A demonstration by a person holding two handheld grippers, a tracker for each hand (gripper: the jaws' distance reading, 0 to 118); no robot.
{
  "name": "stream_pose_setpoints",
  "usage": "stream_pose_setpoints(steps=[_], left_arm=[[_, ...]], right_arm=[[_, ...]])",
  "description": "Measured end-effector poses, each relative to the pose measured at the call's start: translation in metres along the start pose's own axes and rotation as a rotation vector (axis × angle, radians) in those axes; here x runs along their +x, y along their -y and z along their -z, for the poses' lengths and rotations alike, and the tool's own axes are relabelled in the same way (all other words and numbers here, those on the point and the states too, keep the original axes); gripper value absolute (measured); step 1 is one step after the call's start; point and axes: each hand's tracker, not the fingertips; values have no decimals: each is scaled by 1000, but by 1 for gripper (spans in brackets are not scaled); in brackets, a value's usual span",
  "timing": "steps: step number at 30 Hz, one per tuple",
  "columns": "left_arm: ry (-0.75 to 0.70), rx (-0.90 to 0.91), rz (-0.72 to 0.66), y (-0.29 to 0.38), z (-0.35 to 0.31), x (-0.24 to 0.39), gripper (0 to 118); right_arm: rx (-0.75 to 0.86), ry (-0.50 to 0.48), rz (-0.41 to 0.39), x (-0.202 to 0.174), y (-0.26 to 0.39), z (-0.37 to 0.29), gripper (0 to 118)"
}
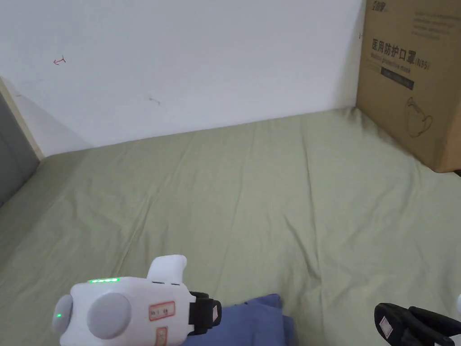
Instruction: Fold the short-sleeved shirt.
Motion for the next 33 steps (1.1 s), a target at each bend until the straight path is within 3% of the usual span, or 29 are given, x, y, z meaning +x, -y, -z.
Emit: stream_pose_setpoints(steps=[6, 12, 14, 16, 19, 23, 27, 30, 33], left_arm=[[26, -151, 177, 14, 80, 42, 1], [64, -244, 167, 32, 136, 65, 1], [122, -215, 128, 31, 134, 63, 1], [256, -155, 4, 27, 120, 54, 1], [346, 96, -95, 23, 66, 45, 1], [192, 433, 68, 21, -35, 40, 1], [-73, 755, 226, 38, -121, 45, 1], [-263, 905, 159, 59, -152, 45, 1], [-392, 998, 164, 87, -150, 37, 1]], right_arm=[[-8, 15, 7, 4, 6, -5, 0], [-30, 22, 29, 9, 13, -4, 0], [-32, 21, 33, 9, 14, -4, 0], [-28, 18, 29, 8, 14, -5, 0], [-5, -27, 32, 5, 5, -11, 0], [96, -62, 2, -9, -21, -22, 0], [290, -48, -118, -38, -51, -32, 0], [529, 104, -209, -60, -50, -29, 0], [686, 218, -218, -61, -28, -9, 0]])
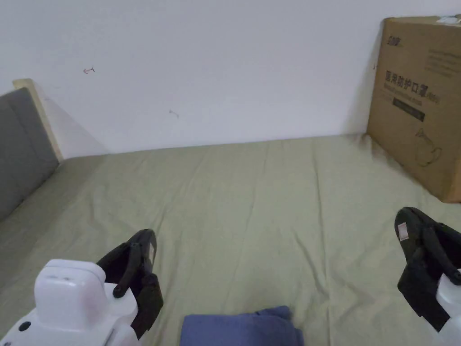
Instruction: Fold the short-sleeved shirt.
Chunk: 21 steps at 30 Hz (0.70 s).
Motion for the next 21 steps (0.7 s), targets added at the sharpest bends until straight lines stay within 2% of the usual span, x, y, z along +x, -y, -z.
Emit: stream_pose_setpoints(steps=[3, 4, 5, 7, 11, 13, 14, 15, 17, 18, 20, 21], left_arm=[[-198, 71, 34, 40, -11, -9, 1], [-229, 17, 53, 47, -10, -14, 1], [-249, -34, 51, 50, -9, -18, 1], [-247, -48, -4, 54, -12, -25, 1], [-268, -16, 29, 51, -18, -26, 1], [-260, -12, 44, 43, -16, -28, 1], [-254, -8, 46, 37, -16, -28, 1], [-242, -4, 48, 31, -16, -30, 1], [-171, -41, 27, 22, -13, -36, 1], [-130, -84, 6, 20, -12, -41, 1], [-66, -192, -46, 23, -9, -51, 1], [-21, -238, -87, 28, -8, -56, 1]], right_arm=[[-21, 124, -10, -1, 34, -2, 0], [-43, 140, 14, 0, 41, -4, 0], [-95, 104, 33, 3, 45, -4, 0], [-159, 114, -18, 4, 50, -5, 0], [-126, 112, -48, 5, 45, -12, 0], [-112, 100, -37, 3, 33, -10, 0], [-102, 76, -25, 2, 28, -8, 0], [-100, 13, -18, 0, 23, -1, 0], [-195, -143, -33, -8, 22, 21, 0], [-335, -233, -33, -15, 31, 39, 0], [-745, -434, -12, -26, 60, 80, 0], [-969, -462, -5, -34, 86, 100, 0]])
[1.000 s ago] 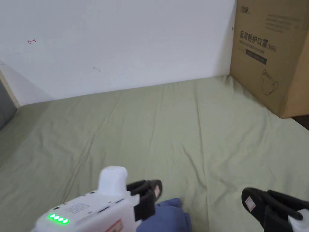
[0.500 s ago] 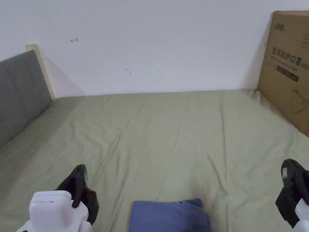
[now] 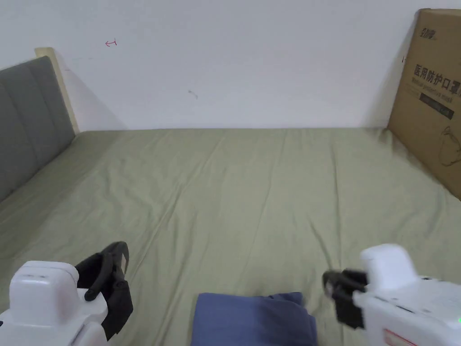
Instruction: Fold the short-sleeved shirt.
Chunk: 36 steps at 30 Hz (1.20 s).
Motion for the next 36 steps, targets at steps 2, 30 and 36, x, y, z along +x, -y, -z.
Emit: stream_pose_setpoints(steps=[2, 30, 36], left_arm=[[-45, -33, -21, 12, -2, -5, 1], [802, -888, -769, 183, 221, -26, 27], [658, -850, -700, 165, 205, -18, 26]], right_arm=[[-167, 19, 10, 4, 9, 48, 0], [-329, 41, -17, 11, 41, 119, 0], [-287, 24, 10, 11, 44, 110, 0]])
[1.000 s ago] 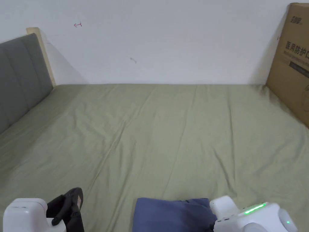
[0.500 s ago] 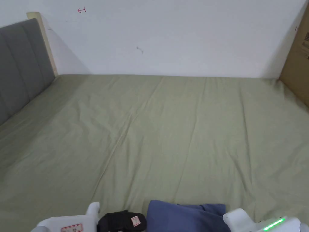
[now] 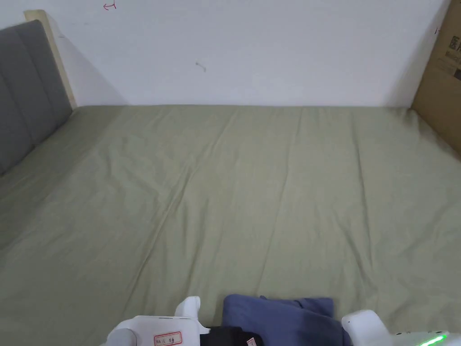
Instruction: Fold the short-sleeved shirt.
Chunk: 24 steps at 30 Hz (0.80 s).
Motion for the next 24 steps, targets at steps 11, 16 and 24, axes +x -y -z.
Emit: stream_pose_setpoints(steps=[11, 16, 24], left_arm=[[-717, -125, 310, -87, -211, -1, 26], [-1049, -187, 248, -103, -275, -32, 27], [-1021, 68, 235, -101, -304, -21, 111]], right_arm=[[138, 63, -31, -16, 16, -61, 0], [163, 44, 43, -9, 22, -83, 0], [179, 107, 42, 2, 19, -98, 0]])
